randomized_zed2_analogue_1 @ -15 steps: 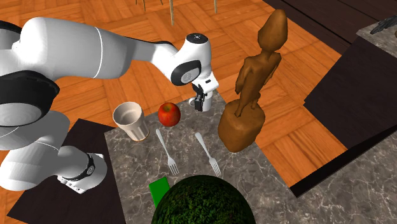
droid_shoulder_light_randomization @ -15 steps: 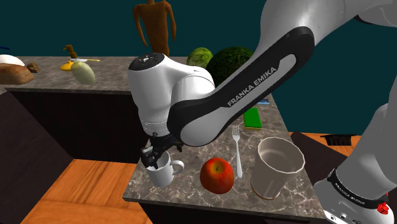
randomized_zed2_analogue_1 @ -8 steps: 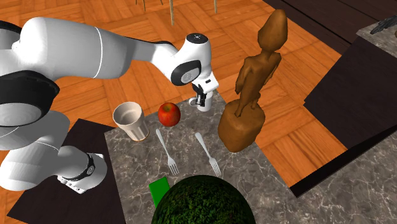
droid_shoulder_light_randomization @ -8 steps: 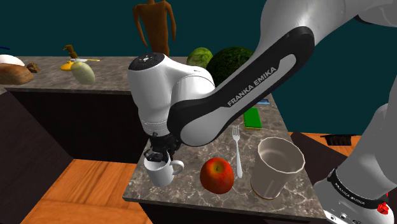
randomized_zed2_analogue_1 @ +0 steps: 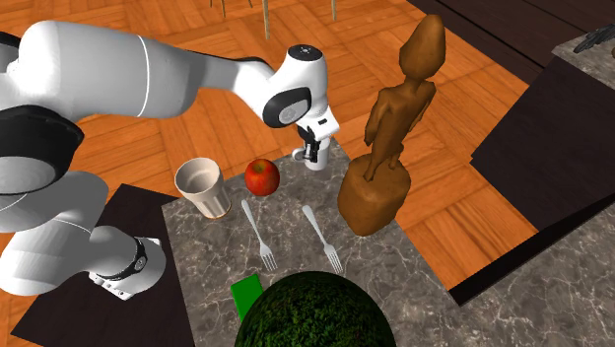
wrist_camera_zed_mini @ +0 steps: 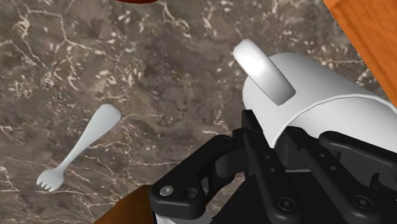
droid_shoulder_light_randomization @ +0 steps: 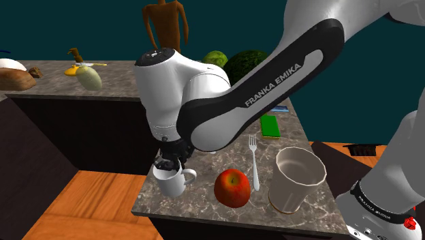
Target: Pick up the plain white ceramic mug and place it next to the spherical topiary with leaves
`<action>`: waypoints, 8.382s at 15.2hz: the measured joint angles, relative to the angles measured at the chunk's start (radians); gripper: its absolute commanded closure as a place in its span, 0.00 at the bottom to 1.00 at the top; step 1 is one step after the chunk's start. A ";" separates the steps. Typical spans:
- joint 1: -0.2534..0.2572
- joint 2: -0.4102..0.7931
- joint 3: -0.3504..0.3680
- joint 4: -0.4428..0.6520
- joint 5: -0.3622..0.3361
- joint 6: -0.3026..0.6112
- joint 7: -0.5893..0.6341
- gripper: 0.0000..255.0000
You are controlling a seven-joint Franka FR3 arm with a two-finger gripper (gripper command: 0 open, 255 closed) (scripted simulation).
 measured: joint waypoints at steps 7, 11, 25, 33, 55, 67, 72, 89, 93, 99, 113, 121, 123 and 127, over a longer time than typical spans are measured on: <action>-0.009 -0.049 0.013 0.041 0.043 -0.079 -0.030 1.00; -0.014 -0.072 0.017 0.073 0.063 -0.129 -0.047 1.00; -0.020 -0.128 0.025 0.202 0.109 -0.302 -0.083 1.00; -0.020 -0.134 0.026 0.303 0.117 -0.407 -0.095 1.00; 0.019 -0.060 0.041 0.686 0.074 -0.731 -0.085 1.00; 0.041 -0.021 0.047 0.882 0.044 -0.894 -0.093 1.00; -0.091 -0.274 -0.013 0.605 0.203 -0.819 -0.231 1.00; -0.167 -0.828 -0.374 0.088 0.330 -0.836 -0.674 1.00; -0.178 -0.906 -0.461 0.028 0.296 -0.860 -0.769 1.00; -0.198 -1.016 -0.591 -0.049 0.222 -0.896 -0.911 1.00; -0.206 -1.115 -0.629 -0.283 0.195 -0.761 -0.948 1.00; -0.209 -1.160 -0.632 -0.419 0.192 -0.671 -0.947 1.00; -0.209 -1.167 -0.632 -0.447 0.191 -0.650 -0.946 1.00; -0.209 -1.188 -0.632 -0.518 0.191 -0.600 -0.944 1.00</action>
